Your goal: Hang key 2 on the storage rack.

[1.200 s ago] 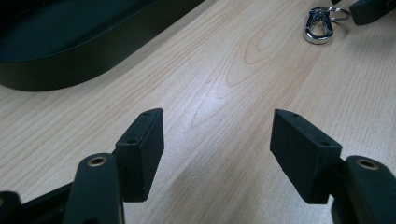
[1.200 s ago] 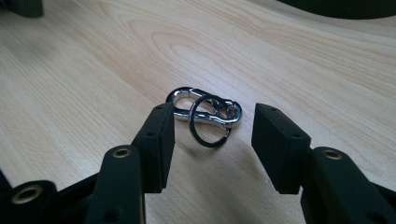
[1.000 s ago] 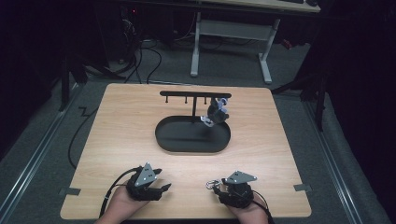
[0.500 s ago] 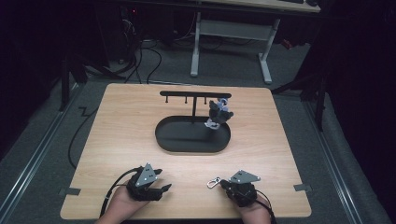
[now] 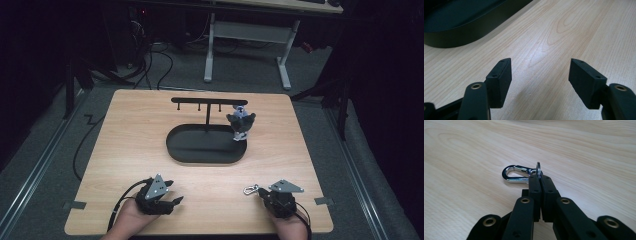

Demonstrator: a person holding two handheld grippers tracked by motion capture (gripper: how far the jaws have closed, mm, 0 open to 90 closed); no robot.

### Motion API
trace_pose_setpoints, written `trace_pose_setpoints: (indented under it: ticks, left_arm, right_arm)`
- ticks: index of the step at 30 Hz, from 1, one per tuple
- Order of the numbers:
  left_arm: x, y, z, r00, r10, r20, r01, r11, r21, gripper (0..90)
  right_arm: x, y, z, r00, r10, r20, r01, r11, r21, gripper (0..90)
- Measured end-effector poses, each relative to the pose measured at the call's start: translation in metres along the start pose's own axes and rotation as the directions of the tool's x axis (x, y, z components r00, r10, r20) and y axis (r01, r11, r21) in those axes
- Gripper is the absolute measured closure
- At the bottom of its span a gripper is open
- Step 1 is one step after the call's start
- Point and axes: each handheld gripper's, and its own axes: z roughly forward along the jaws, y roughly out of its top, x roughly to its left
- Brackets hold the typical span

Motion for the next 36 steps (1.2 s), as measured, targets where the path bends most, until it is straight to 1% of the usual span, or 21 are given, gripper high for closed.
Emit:
trace_pose_setpoints:
  ticks: [1, 2, 3, 4, 5, 6, 7, 8, 10, 15, 16, 17, 19, 22, 24, 25, 26, 28, 30, 33, 36]
  left_arm:
    - [-0.006, -0.001, 0.002, 0.9969, -0.077, 0.018, 0.077, 0.9965, -0.030, 35.7]
    - [-0.006, -0.001, 0.002, 0.9968, -0.078, 0.018, 0.078, 0.9965, -0.030, 35.8]
    - [-0.006, -0.001, 0.003, 0.9956, -0.092, 0.021, 0.092, 0.9950, -0.037, 35.8]
    - [0.000, 0.000, 0.000, 1.0000, 0.000, 0.001, 0.000, 1.0000, 0.002, 35.7]
    - [0.000, 0.000, 0.000, 1.0000, 0.000, 0.000, 0.000, 1.0000, 0.003, 35.8]
    - [-0.005, -0.001, 0.002, 0.9969, -0.077, 0.018, 0.077, 0.9966, -0.028, 35.8]
    - [-0.007, -0.001, 0.003, 0.9951, -0.097, 0.021, 0.097, 0.9945, -0.038, 35.8]
    - [0.001, 0.000, 0.000, 1.0000, -0.001, -0.003, 0.001, 1.0000, 0.000, 35.7]
    - [0.001, 0.000, 0.000, 1.0000, -0.002, -0.002, 0.002, 1.0000, 0.000, 35.8]
    - [0.001, 0.000, 0.000, 1.0000, 0.000, -0.002, 0.000, 1.0000, 0.001, 35.7]
    - [-0.005, -0.001, 0.002, 0.9970, -0.075, 0.018, 0.075, 0.9968, -0.028, 35.8]
    - [0.001, 0.000, -0.001, 1.0000, 0.003, 0.000, -0.003, 1.0000, 0.002, 35.7]
    - [0.001, 0.000, -0.001, 1.0000, 0.005, 0.000, -0.005, 1.0000, 0.000, 35.7]
    - [0.001, 0.000, 0.000, 0.9999, 0.012, 0.003, -0.012, 0.9999, 0.004, 35.7]
    - [0.001, 0.000, 0.000, 0.9999, 0.015, 0.002, -0.015, 0.9999, 0.005, 35.8]
    - [0.001, -0.001, 0.000, 0.9999, 0.015, 0.002, -0.015, 0.9999, 0.005, 35.7]
    - [0.002, -0.001, 0.000, 0.9999, 0.016, 0.003, -0.016, 0.9999, 0.007, 35.7]
    - [0.002, -0.001, 0.000, 0.9999, 0.015, 0.005, -0.015, 0.9999, 0.006, 35.8]
    - [0.003, -0.001, 0.000, 0.9998, 0.017, 0.005, -0.017, 0.9998, 0.006, 35.8]
    - [0.002, -0.001, -0.001, 0.9999, 0.016, 0.002, -0.016, 0.9999, 0.001, 35.8]
    - [0.002, 0.000, -0.001, 0.9999, 0.015, 0.003, -0.015, 0.9999, -0.001, 35.8]
  right_arm:
    - [-0.004, -0.001, -0.002, 0.9998, 0.021, 0.007, -0.021, 1.000, -0.006, 89.0]
    - [-0.006, -0.001, -0.003, 0.9994, 0.032, 0.013, -0.031, 0.999, -0.011, 88.9]
    - [-0.009, -0.002, -0.004, 0.9989, 0.043, 0.017, -0.043, 0.999, -0.011, 88.9]
    - [-0.012, -0.002, -0.004, 0.9989, 0.043, 0.018, -0.043, 0.999, -0.010, 89.0]
    - [-0.013, -0.004, -0.004, 0.9982, 0.058, 0.017, -0.058, 0.998, -0.005, 88.9]
    - [-0.014, -0.004, -0.004, 0.9981, 0.059, 0.015, -0.059, 0.998, -0.002, 88.9]
    - [-0.015, -0.004, -0.004, 0.9982, 0.059, 0.013, -0.059, 0.998, 0.000, 88.9]
    - [-0.015, -0.004, -0.004, 0.9979, 0.063, 0.016, -0.063, 0.998, 0.000, 88.8]
    - [-0.015, -0.004, -0.004, 0.9977, 0.065, 0.019, -0.065, 0.998, 0.001, 88.7]
    - [-0.016, -0.005, -0.003, 0.9969, 0.078, 0.012, -0.078, 0.997, 0.011, 87.3]
    - [-0.016, -0.005, -0.003, 0.9966, 0.082, 0.011, -0.082, 0.997, 0.011, 86.2]
    - [-0.016, -0.004, -0.003, 0.9963, 0.086, 0.009, -0.086, 0.996, 0.010, 85.6]
    - [-0.016, -0.003, -0.004, 0.9955, 0.094, 0.011, -0.094, 0.996, 0.010, 83.9]
    - [-0.014, -0.001, -0.005, 0.9957, 0.093, 0.007, -0.093, 0.996, 0.018, 81.1]
    - [-0.012, 0.001, -0.004, 0.9961, 0.088, 0.004, -0.089, 0.996, 0.031, 77.6]
    - [-0.012, 0.002, -0.003, 0.9968, 0.079, -0.005, -0.079, 0.996, 0.040, 75.6]
    - [-0.012, 0.003, -0.003, 0.9965, 0.083, -0.004, -0.083, 0.995, 0.046, 74.9]
    - [-0.011, 0.007, -0.004, 0.9984, 0.055, 0.010, -0.055, 0.997, 0.059, 74.0]
    - [-0.010, 0.010, -0.004, 0.9989, 0.046, 0.004, -0.046, 0.996, 0.081, 72.6]
    - [-0.009, 0.014, -0.003, 0.9999, -0.007, 0.015, 0.005, 0.991, 0.135, 71.2]
    - [-0.009, 0.016, -0.002, 0.9992, -0.039, 0.012, 0.036, 0.983, 0.181, 70.7]
